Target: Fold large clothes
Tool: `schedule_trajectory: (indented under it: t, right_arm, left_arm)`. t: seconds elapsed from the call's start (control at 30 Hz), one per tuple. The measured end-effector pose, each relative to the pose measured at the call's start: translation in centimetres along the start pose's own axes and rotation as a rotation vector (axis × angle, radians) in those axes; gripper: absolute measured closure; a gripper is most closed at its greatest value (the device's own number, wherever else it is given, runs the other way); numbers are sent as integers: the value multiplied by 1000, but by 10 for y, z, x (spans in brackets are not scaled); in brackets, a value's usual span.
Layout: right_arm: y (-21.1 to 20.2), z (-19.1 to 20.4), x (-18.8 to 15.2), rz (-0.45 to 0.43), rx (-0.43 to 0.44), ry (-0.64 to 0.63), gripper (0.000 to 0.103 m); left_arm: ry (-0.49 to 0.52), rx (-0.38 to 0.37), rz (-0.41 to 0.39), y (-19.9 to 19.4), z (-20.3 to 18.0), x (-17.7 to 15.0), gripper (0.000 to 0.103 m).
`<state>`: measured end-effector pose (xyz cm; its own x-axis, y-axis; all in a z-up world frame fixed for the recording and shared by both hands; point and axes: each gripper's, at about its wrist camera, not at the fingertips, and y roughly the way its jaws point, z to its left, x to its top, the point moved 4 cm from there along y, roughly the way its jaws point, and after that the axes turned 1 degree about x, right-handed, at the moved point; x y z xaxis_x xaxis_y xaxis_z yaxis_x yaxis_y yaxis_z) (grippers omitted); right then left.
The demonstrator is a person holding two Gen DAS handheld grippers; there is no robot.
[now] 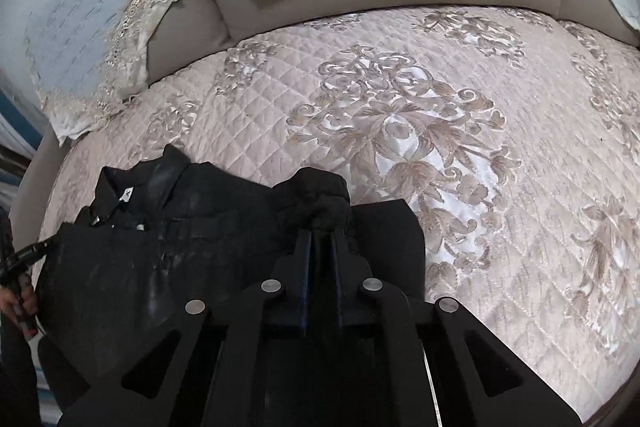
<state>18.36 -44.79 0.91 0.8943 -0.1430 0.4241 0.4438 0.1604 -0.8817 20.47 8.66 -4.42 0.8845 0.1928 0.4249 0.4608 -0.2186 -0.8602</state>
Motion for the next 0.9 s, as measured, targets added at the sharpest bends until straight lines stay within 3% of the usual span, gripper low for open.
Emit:
schedule_trajectory:
  t: [0.07, 0.1, 0.17, 0.27, 0.3, 0.37, 0.43, 0.5, 0.63, 0.7, 0.8, 0.9]
  right_arm:
    - [2, -2, 2, 8, 6, -3, 66]
    - [2, -2, 2, 6, 14, -11, 53]
    - [7, 2, 3, 19, 28, -26, 51]
    - [17, 8, 4, 48, -25, -62, 51]
    - [18, 9, 4, 47, -24, -61, 52]
    - [18, 9, 5, 39, -18, -40, 81]
    - [12, 12, 5, 12, -3, -40, 95]
    - [-3, 19, 8, -43, -14, -68, 96]
    - [-33, 22, 25, -178, 24, -35, 96]
    - [-28, 18, 35, -215, 5, -6, 96]
    - [-2, 13, 38, -209, -48, 4, 96]
    - [36, 2, 31, -160, -85, 37, 96]
  left_arm:
    - [-26, -6, 4, 0, 4, 3, 71]
    - [-39, -11, 20, 2, 6, 5, 60]
    - [-33, -7, 25, 7, 5, 6, 56]
    - [10, 27, 27, 13, -4, 7, 56]
    - [31, 40, 23, 15, -8, 7, 56]
    - [60, 59, 19, 16, -13, 7, 63]
    - [84, 67, 5, 13, -16, 6, 84]
    - [108, 89, -35, 3, -19, 6, 95]
    - [110, 52, -199, -40, -24, 25, 96]
    - [105, 50, -256, -47, -25, 36, 97]
    - [118, 111, -242, -21, -25, 45, 96]
    - [115, 166, -175, 20, -20, 39, 96]
